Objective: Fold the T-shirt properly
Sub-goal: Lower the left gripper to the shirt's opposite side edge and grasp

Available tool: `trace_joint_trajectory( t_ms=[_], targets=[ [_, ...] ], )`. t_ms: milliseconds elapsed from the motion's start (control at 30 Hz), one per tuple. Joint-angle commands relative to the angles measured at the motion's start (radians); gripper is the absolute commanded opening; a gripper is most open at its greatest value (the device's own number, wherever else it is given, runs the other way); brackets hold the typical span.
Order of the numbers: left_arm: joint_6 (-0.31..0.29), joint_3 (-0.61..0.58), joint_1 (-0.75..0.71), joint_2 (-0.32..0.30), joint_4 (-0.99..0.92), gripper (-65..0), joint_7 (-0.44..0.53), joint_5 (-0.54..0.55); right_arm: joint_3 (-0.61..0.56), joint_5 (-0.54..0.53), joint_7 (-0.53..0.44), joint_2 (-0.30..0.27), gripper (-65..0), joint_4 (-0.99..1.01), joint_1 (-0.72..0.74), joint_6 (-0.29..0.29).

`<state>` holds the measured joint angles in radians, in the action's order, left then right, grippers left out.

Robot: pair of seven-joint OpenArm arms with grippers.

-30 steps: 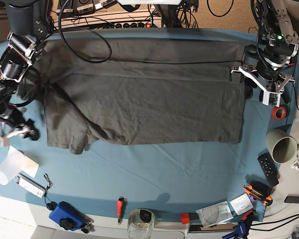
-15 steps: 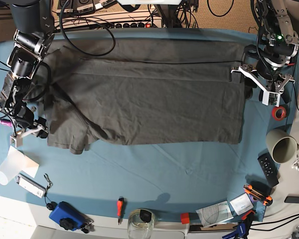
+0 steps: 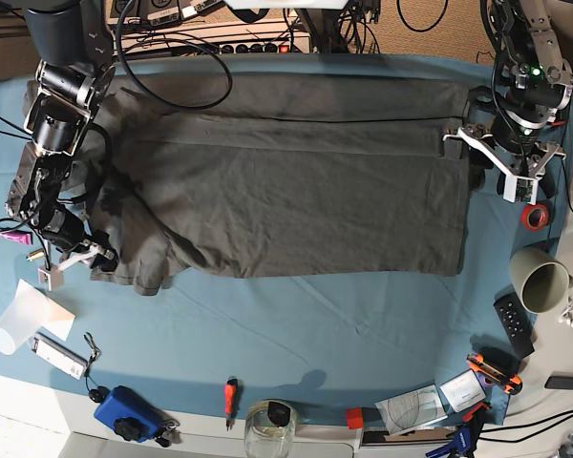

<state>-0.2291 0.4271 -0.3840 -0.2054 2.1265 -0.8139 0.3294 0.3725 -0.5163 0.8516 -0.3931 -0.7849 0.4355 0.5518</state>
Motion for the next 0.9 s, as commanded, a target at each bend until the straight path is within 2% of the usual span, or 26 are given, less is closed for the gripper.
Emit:
trace_joint_trajectory(
  t_ms=[0, 233, 333, 467, 667, 867],
  targets=[
    [-0.001, 0.005, 0.011, -0.008, 0.016, -38.1, 0.030, 0.016, -0.005, 0.030, 0.076, -0.003, -42.1, 0.002, 0.005, 0.002],
    [-0.005, 0.000, 0.080, -0.008, -0.010, -38.1, 0.029, 0.032, -0.005, 0.009, 0.100, -0.003, -42.1, 0.002, 0.005, 0.005],
    [-0.046, -0.021, 0.127, -0.008, -0.082, -38.1, 0.029, 0.053, -0.005, 0.009, 0.111, -0.003, -42.1, 0.002, 0.005, 0.006],
    [-0.045, -0.072, 0.219, -0.008, -0.192, -38.1, 0.024, 0.051, -0.005, 0.009, 0.111, -0.004, -42.1, 0.002, 0.005, 0.005],
    [-0.043, -0.144, 0.336, -0.008, -0.247, -38.1, -0.007, 0.002, -0.005, 0.020, 0.113, -0.004, -42.1, 0.002, 0.005, 0.005],
    [-0.007, -0.184, 0.458, -0.008, -0.409, -38.2, 0.005, -0.050, -0.005, 0.019, 0.117, -0.004, -42.1, 0.002, 0.005, 0.006]
  ],
)
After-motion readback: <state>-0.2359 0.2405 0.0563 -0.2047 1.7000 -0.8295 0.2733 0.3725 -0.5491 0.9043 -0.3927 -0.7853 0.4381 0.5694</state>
